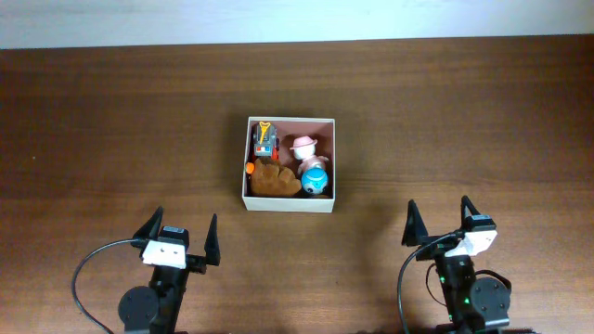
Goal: Pack container
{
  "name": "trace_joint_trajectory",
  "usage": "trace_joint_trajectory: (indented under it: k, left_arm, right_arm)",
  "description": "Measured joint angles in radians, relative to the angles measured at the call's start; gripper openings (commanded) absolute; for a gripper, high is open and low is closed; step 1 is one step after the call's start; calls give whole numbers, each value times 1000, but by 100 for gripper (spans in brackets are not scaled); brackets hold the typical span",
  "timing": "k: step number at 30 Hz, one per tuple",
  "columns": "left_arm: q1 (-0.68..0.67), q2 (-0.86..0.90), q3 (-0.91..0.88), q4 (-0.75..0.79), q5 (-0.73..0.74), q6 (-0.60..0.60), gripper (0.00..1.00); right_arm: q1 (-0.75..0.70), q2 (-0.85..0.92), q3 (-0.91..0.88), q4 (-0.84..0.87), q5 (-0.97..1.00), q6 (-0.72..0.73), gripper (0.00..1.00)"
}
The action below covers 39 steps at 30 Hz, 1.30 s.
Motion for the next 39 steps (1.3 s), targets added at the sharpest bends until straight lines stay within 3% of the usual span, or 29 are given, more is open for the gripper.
trace_joint_trajectory:
  k: [4, 39]
  left_arm:
    - [0, 0, 0, 0, 0, 0, 100]
    - [0, 0, 0, 0, 0, 0, 100]
  right_arm:
    - [0, 1, 0, -68, 0, -11, 99]
    - [0, 0, 0, -68, 1, -61, 99]
